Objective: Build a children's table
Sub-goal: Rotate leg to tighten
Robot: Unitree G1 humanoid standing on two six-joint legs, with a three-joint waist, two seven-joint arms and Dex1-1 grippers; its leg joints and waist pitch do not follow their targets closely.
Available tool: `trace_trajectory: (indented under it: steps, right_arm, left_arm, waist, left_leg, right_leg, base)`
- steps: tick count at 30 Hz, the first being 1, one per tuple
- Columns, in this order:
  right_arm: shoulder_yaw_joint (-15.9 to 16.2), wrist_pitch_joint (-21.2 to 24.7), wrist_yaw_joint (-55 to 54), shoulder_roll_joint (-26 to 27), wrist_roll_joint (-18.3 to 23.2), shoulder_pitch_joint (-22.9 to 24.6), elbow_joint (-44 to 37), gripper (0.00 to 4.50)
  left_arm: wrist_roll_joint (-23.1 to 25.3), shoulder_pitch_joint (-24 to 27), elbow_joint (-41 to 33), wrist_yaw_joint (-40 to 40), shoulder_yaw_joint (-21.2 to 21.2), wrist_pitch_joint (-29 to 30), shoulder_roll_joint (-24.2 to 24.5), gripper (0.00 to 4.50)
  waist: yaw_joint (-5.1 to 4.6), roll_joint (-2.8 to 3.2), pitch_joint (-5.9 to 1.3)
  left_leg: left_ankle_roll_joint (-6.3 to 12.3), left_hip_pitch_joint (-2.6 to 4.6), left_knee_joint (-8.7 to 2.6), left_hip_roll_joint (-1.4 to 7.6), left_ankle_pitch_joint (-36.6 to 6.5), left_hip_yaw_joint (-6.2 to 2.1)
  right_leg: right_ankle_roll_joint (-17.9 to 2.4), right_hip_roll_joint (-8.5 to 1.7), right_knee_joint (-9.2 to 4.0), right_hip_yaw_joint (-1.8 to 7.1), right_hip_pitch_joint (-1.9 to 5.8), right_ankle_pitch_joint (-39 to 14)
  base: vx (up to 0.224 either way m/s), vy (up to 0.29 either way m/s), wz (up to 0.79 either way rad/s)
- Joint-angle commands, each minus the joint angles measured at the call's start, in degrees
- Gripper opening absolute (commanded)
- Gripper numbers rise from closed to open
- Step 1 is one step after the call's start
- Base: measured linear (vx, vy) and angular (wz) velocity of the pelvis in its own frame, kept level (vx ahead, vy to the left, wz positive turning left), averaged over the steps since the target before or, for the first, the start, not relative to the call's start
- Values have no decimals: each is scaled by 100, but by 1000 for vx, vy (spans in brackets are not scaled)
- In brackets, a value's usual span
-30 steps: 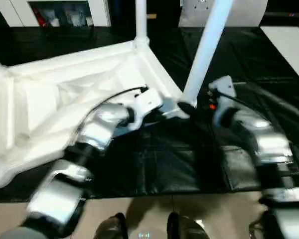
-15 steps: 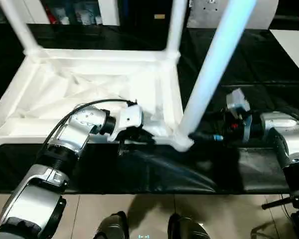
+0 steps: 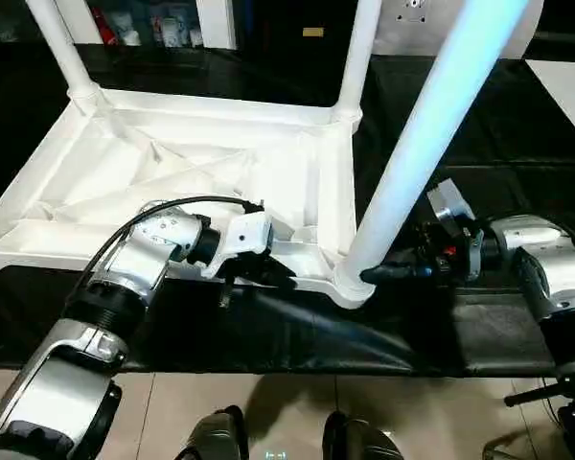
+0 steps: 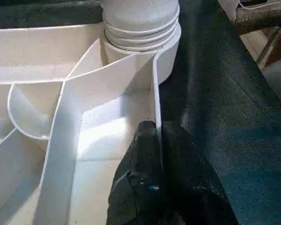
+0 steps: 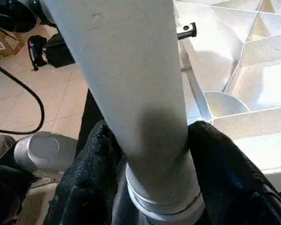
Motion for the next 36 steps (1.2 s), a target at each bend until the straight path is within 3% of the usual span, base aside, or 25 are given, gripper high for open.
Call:
trace_trajectory:
  steps: [1, 5, 8, 10, 11, 12, 13, 15, 17, 19, 21, 22, 23, 24, 25, 27, 29, 30, 33, 36]
  right_arm:
    - [91, 124, 203, 8, 89, 55, -98, 201]
    - [8, 536, -241, 147, 240, 273, -461, 195]
    - [-47, 873, -760, 327, 290, 453, -735, 195]
    - [-134, 939, -1518, 605, 128, 534, -814, 195]
    - [-192, 948, -2142, 825, -83, 529, -771, 195]
    - [-257, 951, -2673, 1028, -246, 518, -740, 194]
    - [-323, 954, -3138, 1212, -378, 498, -715, 194]
    - [-434, 1019, -3812, 1496, -529, 432, -677, 192]
    - [-563, 1170, -4668, 1843, -696, 345, -684, 190]
    - [-701, 1343, -5340, 2144, -753, 243, -650, 189]
    - [-742, 1364, -5893, 2411, -872, 168, -638, 189]
    - [-964, 1234, -6634, 2777, -895, 28, -460, 189]
    - [-1004, 1198, -6762, 2841, -897, 3, -424, 189]
    - [-1144, 1064, -7197, 3066, -923, -66, -322, 189]
    - [-1155, 942, -7299, 3116, -954, -68, -302, 189]
    - [-1176, 766, -7444, 3205, -994, -68, -290, 258]
    - [-1185, 695, -7503, 3260, -997, -66, -308, 258]
    - [-1202, 656, -7494, 3262, -979, -60, -332, 279]
    - [-1219, 593, -7402, 3178, -982, -46, -382, 300]
    - [-1199, 424, -7140, 2972, -979, -10, -445, 323]
  left_arm:
    - [-10, 132, -77, -240, -205, 24, -73, 0]
    - [93, 64, -74, 455, -64, 382, -237, 0]
    - [116, 9, -91, 1048, 90, 836, -461, 0]
    - [90, -7, -202, 1458, 191, 1266, -664, 0]
    - [116, -4, -289, 1707, 218, 1500, -792, 0]
    - [136, 2, -353, 1863, 232, 1653, -873, 0]
    - [191, -1, -406, 2091, 245, 1825, -978, 0]
    - [258, -32, -427, 2459, 291, 2046, -1148, 0]
    - [333, -89, -438, 2947, 390, 2373, -1383, 0]
    - [362, -173, -367, 3361, 503, 2563, -1592, 0]
    - [406, -275, -277, 3831, 615, 2681, -1810, 0]
    - [488, -436, -72, 4436, 720, 2651, -2068, 0]
    - [505, -466, -32, 4545, 735, 2638, -2114, 0]
    - [564, -553, 69, 4893, 777, 2599, -2264, 0]
    - [581, -579, 94, 4958, 766, 2573, -2313, 0]
    - [612, -599, 79, 5014, 752, 2583, -2381, 0]
    - [645, -604, 28, 5008, 730, 2626, -2408, 0]
    - [664, -599, -5, 4984, 708, 2633, -2400, 0]
    - [694, -559, -40, 4904, 659, 2599, -2346, 0]
    - [698, -488, -18, 4772, 598, 2483, -2247, 0]
  waist:
    - [-10, -100, -504]
    - [-2, -111, -499]
    - [-4, -115, -475]
    - [-39, -122, -429]
    - [-43, -94, -421]
    - [-101, -130, -395]
    - [-141, -127, -392]
    - [-216, -107, -386]
    - [-272, -99, -384]
    - [-310, -79, -386]
    - [-330, -68, -402]
    - [-320, -39, -414]
    - [-336, -35, -408]
    - [-325, -49, -430]
    - [-319, -48, -432]
    - [-291, -38, -454]
    - [-279, -38, -475]
    - [-272, -37, -481]
    - [-252, -45, -494]
    - [-236, -50, -495]
  left_leg:
    - [814, 140, -304, 449, -640, -173]
    - [800, 135, -304, 447, -622, -176]
    - [718, 140, -321, 446, -747, -181]
    - [434, 151, -351, 415, -1122, -213]
    - [356, 162, -366, 422, -1165, -231]
    - [239, 109, -401, 405, -1264, -267]
    - [147, 110, -423, 398, -1385, -293]
    - [104, 163, -423, 390, -1591, -299]
    - [68, 170, -431, 384, -1685, -309]
    - [72, 150, -451, 376, -1709, -322]
    - [49, 174, -464, 389, -1734, -318]
    - [53, 176, -469, 389, -1719, -313]
    - [49, 198, -473, 387, -1780, -289]
    - [30, 233, -458, 372, -1840, -286]
    - [66, 196, -466, 373, -1734, -284]
    - [171, 194, -452, 370, -1544, -255]
    - [323, 162, -431, 362, -1284, -238]
    - [435, 164, -417, 354, -1155, -222]
    - [640, 132, -387, 342, -897, -211]
    - [704, 135, -377, 337, -873, -203]
  right_leg:
    - [-1579, -461, -329, 321, 351, -1148]
    - [-1572, -455, -323, 325, 358, -1111]
    - [-1490, -462, -366, 327, 343, -1426]
    - [-1211, -503, -485, 324, 322, -2393]
    - [-1163, -510, -495, 328, 305, -2543]
    - [-1019, -507, -512, 308, 336, -2843]
    - [-868, -519, -547, 298, 332, -3144]
    - [-787, -520, -607, 303, 283, -3361]
    - [-743, -507, -625, 295, 271, -3420]
    - [-714, -503, -633, 281, 288, -3322]
    - [-747, -487, -631, 280, 266, -3111]
    - [-766, -485, -628, 289, 271, -2934]
    - [-788, -466, -642, 302, 221, -2874]
    - [-839, -470, -635, 307, 221, -2739]
    - [-880, -477, -614, 316, 247, -2512]
    - [-980, -462, -570, 334, 262, -1972]
    - [-1115, -465, -511, 341, 301, -1464]
    - [-1176, -461, -498, 336, 308, -1292]
    - [-1257, -457, -476, 328, 339, -1098]
    - [-1275, -452, -479, 317, 348, -1153]
  base:
    - [0, 0, 0]
    - [0, 0, 0]
    - [0, 0, 0]
    - [0, 0, 0]
    - [0, 0, 0]
    - [0, 0, 0]
    - [0, 0, 0]
    - [0, 0, 0]
    - [0, 0, 0]
    - [0, 0, 0]
    - [0, 0, 0]
    - [0, 0, 0]
    - [0, 0, 0]
    - [0, 0, 0]
    - [0, 0, 0]
    - [0, 0, 0]
    - [0, 0, 0]
    - [0, 0, 0]
    - [0, 0, 0]
    - [0, 0, 0]
